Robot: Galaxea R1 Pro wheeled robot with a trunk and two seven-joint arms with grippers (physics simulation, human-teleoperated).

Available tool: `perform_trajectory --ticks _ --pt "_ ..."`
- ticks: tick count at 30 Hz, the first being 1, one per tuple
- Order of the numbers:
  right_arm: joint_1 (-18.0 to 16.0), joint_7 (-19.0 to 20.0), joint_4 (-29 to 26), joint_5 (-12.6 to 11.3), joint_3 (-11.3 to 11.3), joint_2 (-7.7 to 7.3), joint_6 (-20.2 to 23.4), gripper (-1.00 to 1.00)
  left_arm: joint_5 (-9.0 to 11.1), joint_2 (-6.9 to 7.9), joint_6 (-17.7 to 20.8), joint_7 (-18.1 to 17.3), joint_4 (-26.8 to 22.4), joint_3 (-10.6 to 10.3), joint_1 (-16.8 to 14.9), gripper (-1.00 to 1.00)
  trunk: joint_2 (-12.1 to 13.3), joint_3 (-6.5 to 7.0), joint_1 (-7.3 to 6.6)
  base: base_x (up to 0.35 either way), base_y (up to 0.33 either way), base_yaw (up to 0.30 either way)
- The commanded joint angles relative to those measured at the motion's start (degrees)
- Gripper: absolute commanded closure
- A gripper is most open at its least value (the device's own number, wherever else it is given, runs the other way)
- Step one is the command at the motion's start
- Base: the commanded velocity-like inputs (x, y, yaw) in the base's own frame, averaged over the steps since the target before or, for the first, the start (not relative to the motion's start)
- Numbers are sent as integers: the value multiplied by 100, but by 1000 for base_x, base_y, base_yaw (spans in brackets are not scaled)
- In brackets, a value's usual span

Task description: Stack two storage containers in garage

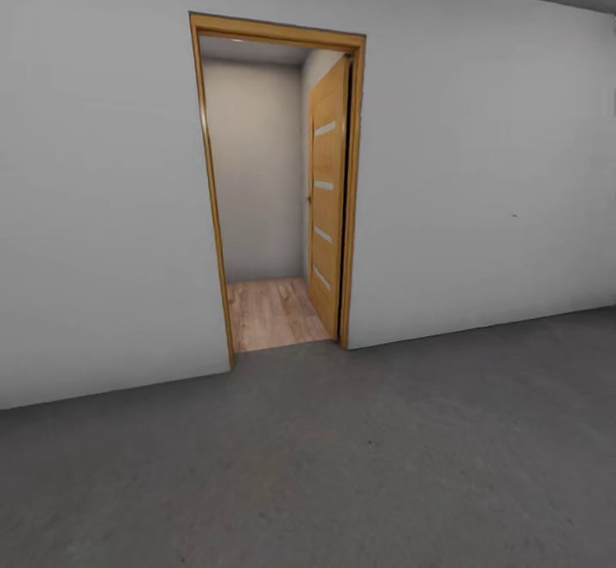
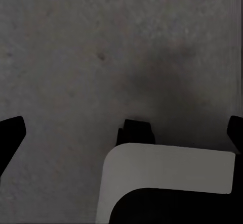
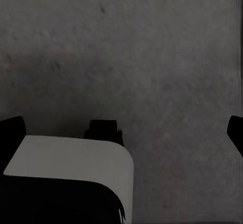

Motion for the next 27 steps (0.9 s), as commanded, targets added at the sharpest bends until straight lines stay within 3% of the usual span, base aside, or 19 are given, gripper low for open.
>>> perform_trajectory --ticks 1,27 --pt "-8 2 19 -56 48 2 -29 -100 49 2 -1 -7 0 -52 -2 -100 -3 -6 1 180 0 -74" --pt "-8 3 11 -15 57 28 -63 -100 85 4 101 49 10 -52 -2 -100 -3 -6 1 309 0 -7"
